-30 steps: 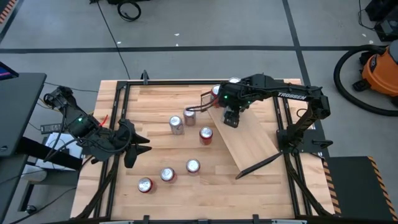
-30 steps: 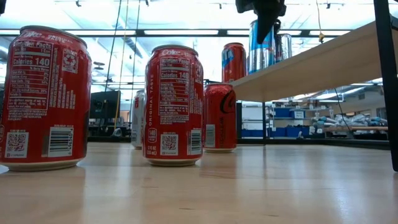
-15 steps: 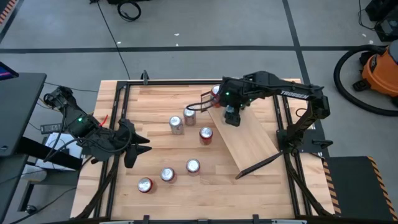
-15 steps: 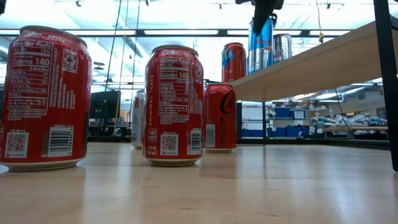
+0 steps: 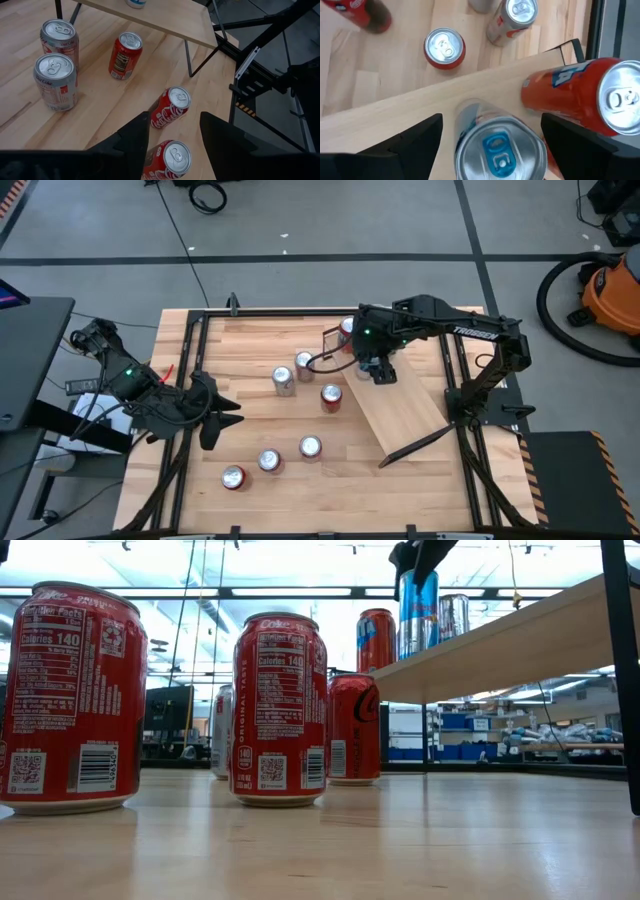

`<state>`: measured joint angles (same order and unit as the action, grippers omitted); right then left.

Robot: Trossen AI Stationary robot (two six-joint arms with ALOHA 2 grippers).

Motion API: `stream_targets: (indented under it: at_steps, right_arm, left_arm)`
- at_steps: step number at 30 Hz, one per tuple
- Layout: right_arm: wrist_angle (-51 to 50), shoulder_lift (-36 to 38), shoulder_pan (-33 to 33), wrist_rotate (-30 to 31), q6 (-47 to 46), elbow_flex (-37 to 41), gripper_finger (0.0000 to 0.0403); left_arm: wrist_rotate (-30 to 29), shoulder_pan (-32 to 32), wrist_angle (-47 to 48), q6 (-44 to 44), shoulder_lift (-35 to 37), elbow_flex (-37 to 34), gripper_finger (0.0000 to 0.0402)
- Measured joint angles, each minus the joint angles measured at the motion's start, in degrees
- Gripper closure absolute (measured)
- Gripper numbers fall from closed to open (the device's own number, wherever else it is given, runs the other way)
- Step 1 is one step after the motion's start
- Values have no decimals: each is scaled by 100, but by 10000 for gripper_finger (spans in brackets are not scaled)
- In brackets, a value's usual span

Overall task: Place canned beverage on shelf
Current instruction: Put the blue soda can aligned with the other blue soda can on the shelf

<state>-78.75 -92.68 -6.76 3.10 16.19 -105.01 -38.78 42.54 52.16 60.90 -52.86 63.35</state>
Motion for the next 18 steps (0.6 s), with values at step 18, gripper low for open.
stream_targets:
  at_steps: [18]
  right_arm:
    - [-54, 1, -17, 49, -998, 0, 157]
  left_arm:
    - [-1, 0, 0, -4, 0, 0, 216]
